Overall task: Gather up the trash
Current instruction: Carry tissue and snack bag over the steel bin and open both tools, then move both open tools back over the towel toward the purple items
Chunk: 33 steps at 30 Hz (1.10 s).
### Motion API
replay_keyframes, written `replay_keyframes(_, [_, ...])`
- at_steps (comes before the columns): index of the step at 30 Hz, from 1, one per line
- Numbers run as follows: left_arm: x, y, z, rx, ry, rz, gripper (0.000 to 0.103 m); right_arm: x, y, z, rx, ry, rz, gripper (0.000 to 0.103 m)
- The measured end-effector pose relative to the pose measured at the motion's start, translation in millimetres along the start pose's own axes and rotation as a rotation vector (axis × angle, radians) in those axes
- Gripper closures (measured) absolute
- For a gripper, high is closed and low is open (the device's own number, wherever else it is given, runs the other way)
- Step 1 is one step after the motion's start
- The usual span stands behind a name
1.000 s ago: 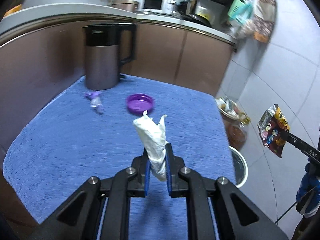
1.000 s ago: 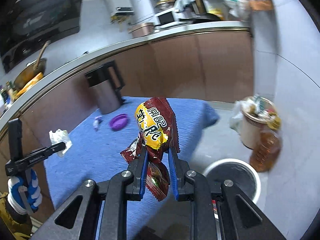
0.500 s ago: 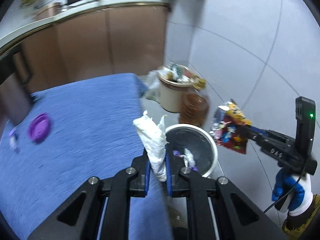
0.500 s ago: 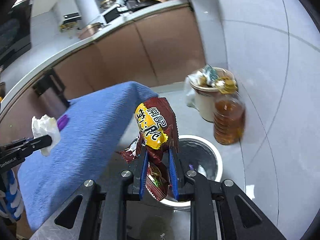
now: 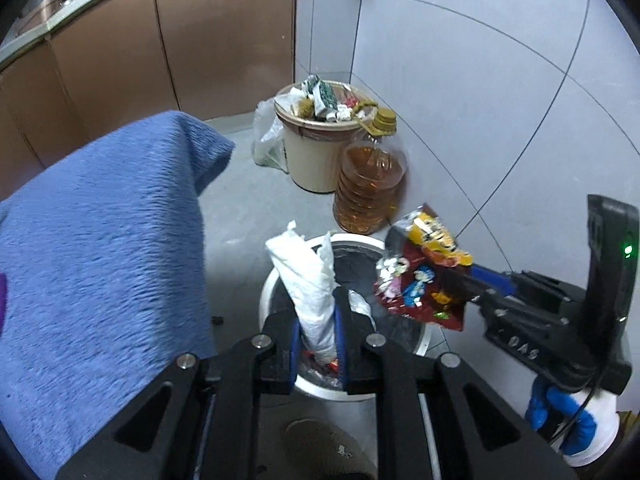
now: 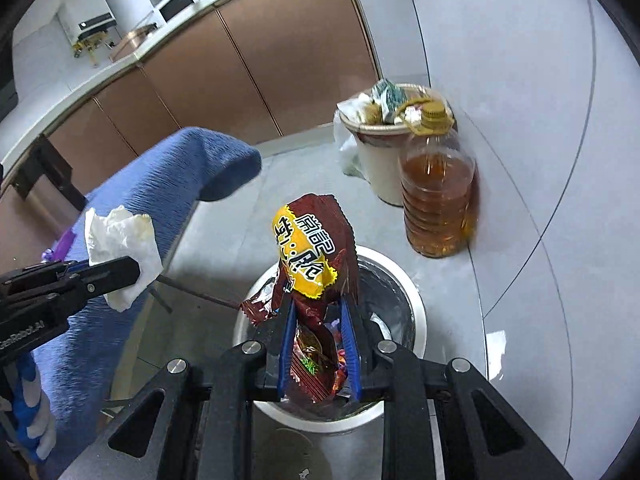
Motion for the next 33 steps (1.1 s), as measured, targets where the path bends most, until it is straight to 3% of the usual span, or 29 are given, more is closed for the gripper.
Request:
replay_keyframes(4, [11.3,3.6,0.8,-0.015,-0.003,-0.008,0.056,20.4,-2.9,-0.8,-0.006,0.031,-0.013,0.077])
replay_keyframes(5, [11.8,4.3,0.6,-0.019,-0.006,-0.011,0.054,23.8,-3.9,-1.4,-0.007,0.037,-0.015,0.072])
replay_keyframes(7, [13.7,6.9,2.3,-0.026,-0.007,-0.009,0.054,29.7,-6.5,-2.6,-0.007,0.047,-0.031,0.064])
replay_keyframes(11, [11.3,14.5,4.5,-0.042,-0.012,0.001,0.054,31.4,-12.7,-5.8,-0.002,0.056,-0.055,0.057])
replay_keyframes(17, [-18.8,19.7,1.1,-0.041,-0.062,0.029,0.054,16.5,-13.0,-5.7,-0.004,0.04,-0.083,0.052])
replay_keyframes(23, [-60.0,29.8,-14.1,-0.028,-0.13,0.112,0.054,-8.1,-1.8,-5.6,-0.027,0.004,-0.093,0.044])
replay_keyframes(33, [-116.7,63.8,-51.5,-0.068,-0.19,0.205,0.053,-52.4,42.9,-5.0,-0.083,-0.058,-0.058,0.041])
Point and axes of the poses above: each gripper's, at about its wrist camera, not at the fingertips, and x roughly the way its jaws point, y to its left, z to its top, the point moved 5 cm from there along x, roughly the way its jaws point, and after that the axes turned 9 degrees about -z, right-handed, at the moved point
